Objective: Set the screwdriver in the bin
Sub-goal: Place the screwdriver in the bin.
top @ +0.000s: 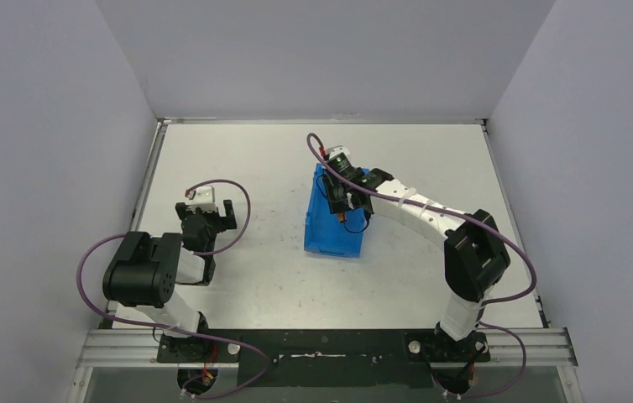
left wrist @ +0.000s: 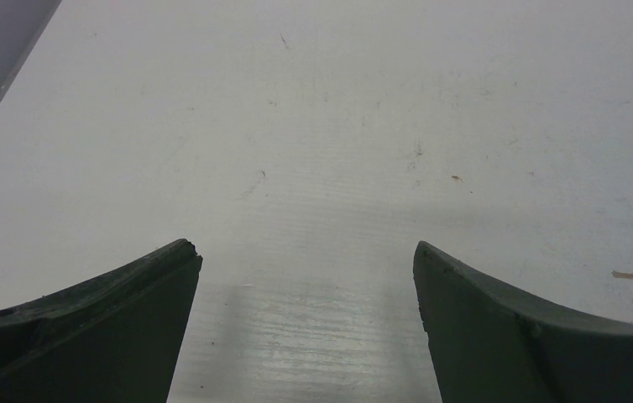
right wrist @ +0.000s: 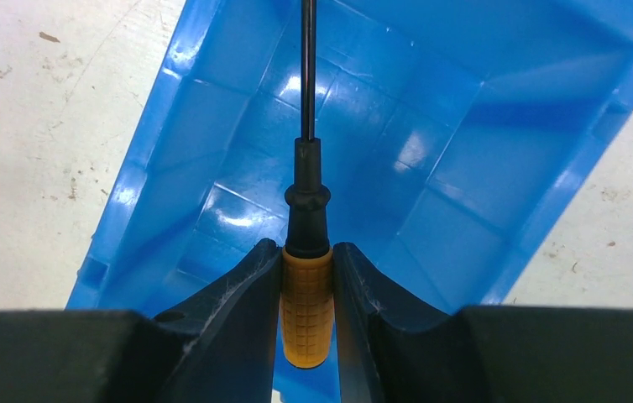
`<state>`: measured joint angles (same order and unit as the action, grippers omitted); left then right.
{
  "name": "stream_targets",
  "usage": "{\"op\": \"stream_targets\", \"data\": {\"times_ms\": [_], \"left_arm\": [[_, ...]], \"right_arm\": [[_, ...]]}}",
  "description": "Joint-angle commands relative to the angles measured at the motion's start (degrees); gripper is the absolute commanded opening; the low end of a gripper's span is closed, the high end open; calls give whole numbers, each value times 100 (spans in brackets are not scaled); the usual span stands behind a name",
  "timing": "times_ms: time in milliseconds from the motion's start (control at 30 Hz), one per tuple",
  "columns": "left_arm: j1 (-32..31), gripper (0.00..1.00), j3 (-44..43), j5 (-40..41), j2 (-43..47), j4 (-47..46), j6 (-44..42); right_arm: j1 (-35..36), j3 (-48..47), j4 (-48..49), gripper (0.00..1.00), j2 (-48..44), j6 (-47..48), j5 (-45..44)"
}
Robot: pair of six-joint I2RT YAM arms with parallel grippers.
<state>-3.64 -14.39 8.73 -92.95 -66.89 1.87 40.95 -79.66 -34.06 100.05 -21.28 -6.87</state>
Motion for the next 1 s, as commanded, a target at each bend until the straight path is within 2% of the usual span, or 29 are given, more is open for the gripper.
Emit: {"op": "stream_targets", "data": {"times_ms": [0, 633, 833, 967], "left_arm": [[12, 97, -20, -12, 72, -249, -11], [12, 97, -20, -12, 66, -249, -9], [12, 97, -20, -12, 75, -245, -6], [12, 97, -20, -11, 73, -252, -3]], "right_arm": [[77, -5, 265, 15, 110, 48, -231], [207, -16, 250, 20, 819, -200, -517], [232, -91, 240, 26, 1018, -206, -573], [250, -135, 255, 36, 1060, -210, -602]]}}
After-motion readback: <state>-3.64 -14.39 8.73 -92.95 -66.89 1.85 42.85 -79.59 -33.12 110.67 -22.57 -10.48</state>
